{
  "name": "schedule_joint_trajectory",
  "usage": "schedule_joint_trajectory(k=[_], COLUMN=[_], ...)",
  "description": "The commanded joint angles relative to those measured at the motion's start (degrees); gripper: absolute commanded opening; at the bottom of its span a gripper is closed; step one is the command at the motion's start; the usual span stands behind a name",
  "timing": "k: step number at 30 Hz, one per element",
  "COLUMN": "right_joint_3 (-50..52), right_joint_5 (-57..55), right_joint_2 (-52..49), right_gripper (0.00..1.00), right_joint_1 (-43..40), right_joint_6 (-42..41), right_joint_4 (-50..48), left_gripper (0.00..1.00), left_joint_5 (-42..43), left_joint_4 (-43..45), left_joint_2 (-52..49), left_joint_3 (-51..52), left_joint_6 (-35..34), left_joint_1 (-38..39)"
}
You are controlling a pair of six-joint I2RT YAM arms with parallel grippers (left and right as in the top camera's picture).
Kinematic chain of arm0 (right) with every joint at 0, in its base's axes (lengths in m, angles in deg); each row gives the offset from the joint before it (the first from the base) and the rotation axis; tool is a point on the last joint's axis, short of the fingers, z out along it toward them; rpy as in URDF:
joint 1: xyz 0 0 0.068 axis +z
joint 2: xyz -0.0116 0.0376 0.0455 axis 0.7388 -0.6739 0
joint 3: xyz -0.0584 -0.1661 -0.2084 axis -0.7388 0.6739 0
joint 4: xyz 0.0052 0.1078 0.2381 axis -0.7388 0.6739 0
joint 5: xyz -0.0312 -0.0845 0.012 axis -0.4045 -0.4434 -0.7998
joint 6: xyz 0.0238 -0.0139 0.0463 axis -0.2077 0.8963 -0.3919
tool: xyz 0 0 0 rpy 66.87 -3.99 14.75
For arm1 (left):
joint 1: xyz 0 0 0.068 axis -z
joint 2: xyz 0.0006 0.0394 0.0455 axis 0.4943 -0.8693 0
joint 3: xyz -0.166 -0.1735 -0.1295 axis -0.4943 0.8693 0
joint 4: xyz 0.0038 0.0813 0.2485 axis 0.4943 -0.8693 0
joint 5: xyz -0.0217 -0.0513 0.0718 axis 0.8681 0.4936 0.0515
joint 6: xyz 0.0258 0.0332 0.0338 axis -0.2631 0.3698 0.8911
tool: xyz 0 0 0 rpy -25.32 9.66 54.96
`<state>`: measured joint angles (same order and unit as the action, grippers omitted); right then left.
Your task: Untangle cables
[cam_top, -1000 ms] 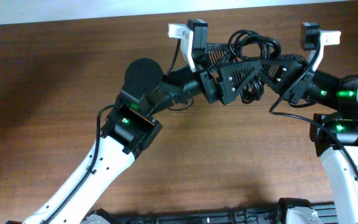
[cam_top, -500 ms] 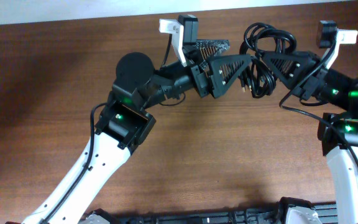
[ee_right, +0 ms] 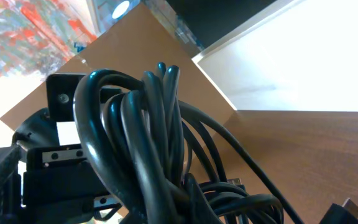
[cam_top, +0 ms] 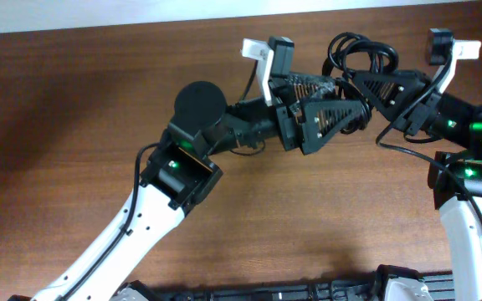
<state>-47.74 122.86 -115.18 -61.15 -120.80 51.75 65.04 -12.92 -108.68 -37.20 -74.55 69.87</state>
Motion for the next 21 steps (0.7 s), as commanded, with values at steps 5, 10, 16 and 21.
schedule_joint_trajectory(k=[5,10,16,21], right_joint_3=[-0.5,-0.5,-0.5,-0.5], right_joint_5=[4.9,5.0,6.9,8.2], right_joint_2=[0.3,0.5,0.6,0.6], right_gripper=[0.04,0.04,0.04,0.04], right_joint_1=[-0.3,-0.3,-0.3,-0.3], right_joint_6=[-2.2,-3.3,-3.3,-3.3], right_joint_4=[-0.6,-0.6,-0.6,-0.6], left_gripper=[0.99,0.99,0.99,0.94], left_joint_5=[-4.2,-5.2,-5.0,-5.6], left_joint_4=[0.2,0.4,2.0,7.4], left_joint_2=[-0.6,-2.9,-5.1,-5.1], left_joint_3=[-0.9,-0.9,-0.9,-0.9], left_joint_6=[-0.3,-0.3,-1.0,-1.0], left_joint_1=[0.6,0.6,0.6,0.6])
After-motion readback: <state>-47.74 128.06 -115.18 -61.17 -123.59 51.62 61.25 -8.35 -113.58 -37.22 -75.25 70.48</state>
